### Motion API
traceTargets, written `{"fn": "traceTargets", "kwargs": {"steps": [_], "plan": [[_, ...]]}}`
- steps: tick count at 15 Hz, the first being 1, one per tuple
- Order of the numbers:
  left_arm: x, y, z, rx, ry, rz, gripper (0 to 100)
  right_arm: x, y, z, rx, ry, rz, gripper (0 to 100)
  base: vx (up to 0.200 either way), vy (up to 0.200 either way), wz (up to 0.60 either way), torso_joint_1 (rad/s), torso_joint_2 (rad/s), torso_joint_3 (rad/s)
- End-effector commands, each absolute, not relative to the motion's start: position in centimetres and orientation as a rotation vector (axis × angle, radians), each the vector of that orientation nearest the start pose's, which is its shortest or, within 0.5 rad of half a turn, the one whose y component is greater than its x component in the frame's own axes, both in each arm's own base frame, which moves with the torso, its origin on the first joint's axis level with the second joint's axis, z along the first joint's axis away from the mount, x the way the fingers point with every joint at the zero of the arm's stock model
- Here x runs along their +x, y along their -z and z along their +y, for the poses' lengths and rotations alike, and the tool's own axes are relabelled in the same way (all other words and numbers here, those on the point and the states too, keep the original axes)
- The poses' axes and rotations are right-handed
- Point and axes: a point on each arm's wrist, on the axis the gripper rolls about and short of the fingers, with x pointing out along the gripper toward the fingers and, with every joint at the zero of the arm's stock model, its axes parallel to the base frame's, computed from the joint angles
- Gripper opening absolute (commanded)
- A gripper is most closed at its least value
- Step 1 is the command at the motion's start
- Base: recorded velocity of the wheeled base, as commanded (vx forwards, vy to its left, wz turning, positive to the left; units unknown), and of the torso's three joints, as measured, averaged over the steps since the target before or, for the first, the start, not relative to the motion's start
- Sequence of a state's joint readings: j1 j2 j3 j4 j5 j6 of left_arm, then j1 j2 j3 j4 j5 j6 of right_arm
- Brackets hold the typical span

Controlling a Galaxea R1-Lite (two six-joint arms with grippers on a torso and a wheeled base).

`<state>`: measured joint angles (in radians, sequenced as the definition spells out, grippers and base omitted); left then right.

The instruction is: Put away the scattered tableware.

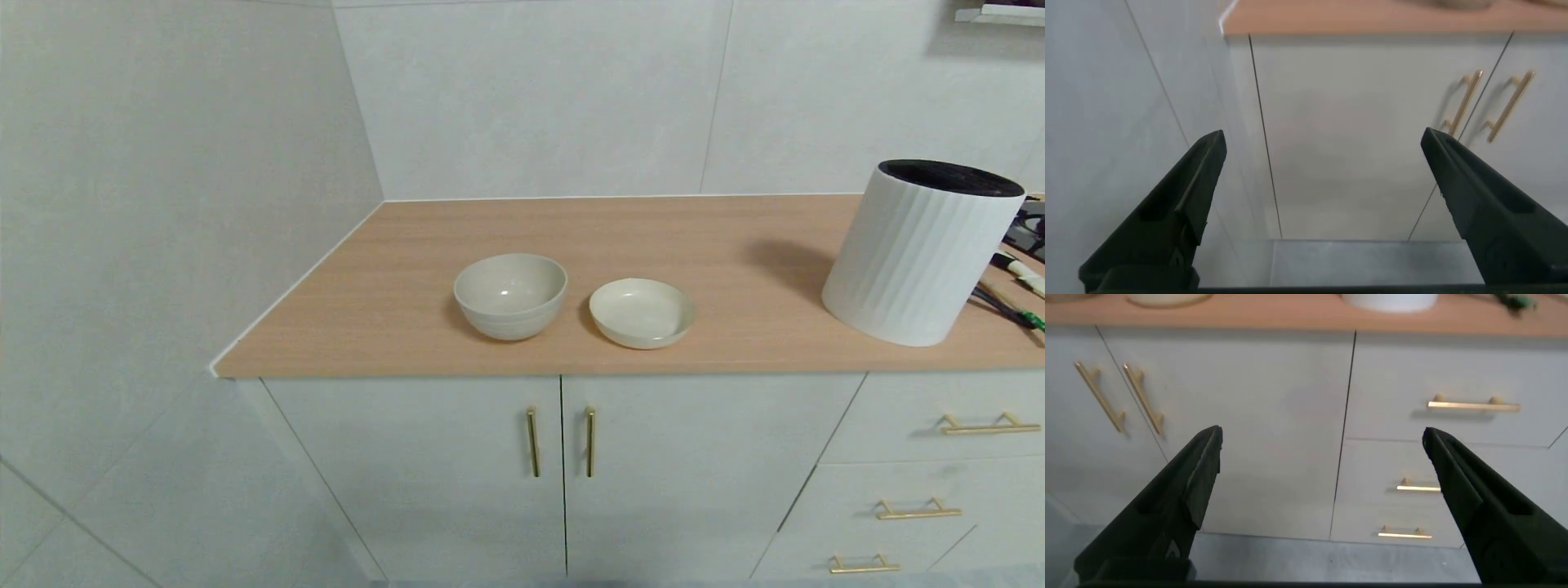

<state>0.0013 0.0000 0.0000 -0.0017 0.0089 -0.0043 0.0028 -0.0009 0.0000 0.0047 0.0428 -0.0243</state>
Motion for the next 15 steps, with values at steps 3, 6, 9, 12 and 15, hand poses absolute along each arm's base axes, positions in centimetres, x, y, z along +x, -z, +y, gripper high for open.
{"fn": "traceTargets", "kwargs": {"steps": [3,6,9,12,15], "plan": [[-2.28,-7.56,0.02,-0.005,-0.011,-0.002,100,-2.28,-7.5,0.09,-0.024,-0.046,0.004,100,0.0,0.0,0.0,-0.208,0.5,0.282],[-2.28,-7.56,0.02,-0.005,-0.011,-0.002,100,-2.28,-7.5,0.09,-0.024,-0.046,0.004,100,0.0,0.0,0.0,-0.188,0.49,0.286],[-2.28,-7.56,0.02,-0.005,-0.011,-0.002,100,-2.28,-7.5,0.09,-0.026,-0.046,0.004,100,0.0,0.0,0.0,-0.175,0.47,0.289],[-2.28,-7.56,0.02,-0.005,-0.011,-0.002,100,-2.28,-7.5,0.09,-0.024,-0.046,0.004,100,0.0,0.0,0.0,-0.162,0.46,0.295],[-2.28,-7.56,0.02,-0.006,-0.011,-0.002,100,-2.28,-7.5,0.09,-0.024,-0.046,0.004,100,0.0,0.0,0.0,-0.139,0.45,0.308]]}}
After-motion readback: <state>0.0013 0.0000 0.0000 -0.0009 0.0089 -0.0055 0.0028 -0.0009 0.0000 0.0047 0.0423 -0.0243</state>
